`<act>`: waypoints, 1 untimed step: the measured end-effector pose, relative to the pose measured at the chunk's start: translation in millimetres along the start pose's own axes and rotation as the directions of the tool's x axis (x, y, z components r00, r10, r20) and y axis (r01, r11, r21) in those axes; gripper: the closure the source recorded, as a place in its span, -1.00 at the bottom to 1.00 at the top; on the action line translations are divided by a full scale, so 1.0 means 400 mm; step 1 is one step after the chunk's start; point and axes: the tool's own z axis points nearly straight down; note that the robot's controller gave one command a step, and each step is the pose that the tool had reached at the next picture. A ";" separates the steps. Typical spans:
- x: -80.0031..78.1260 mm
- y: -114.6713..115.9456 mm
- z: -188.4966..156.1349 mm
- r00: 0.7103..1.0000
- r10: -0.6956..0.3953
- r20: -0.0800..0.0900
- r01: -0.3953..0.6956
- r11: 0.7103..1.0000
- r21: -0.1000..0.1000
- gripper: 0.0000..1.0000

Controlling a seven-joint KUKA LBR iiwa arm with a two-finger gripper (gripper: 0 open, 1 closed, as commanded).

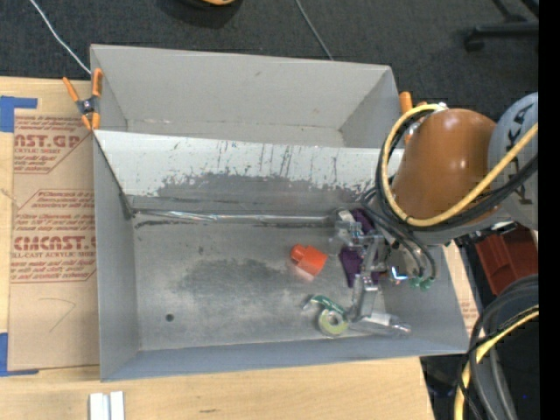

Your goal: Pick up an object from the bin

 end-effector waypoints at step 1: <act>-0.004 0.000 -0.010 1.000 -0.001 0.008 0.001 1.000 0.001 -1.00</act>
Offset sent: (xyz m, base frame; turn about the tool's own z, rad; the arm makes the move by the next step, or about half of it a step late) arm 0.0123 -0.0353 -0.0582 0.1209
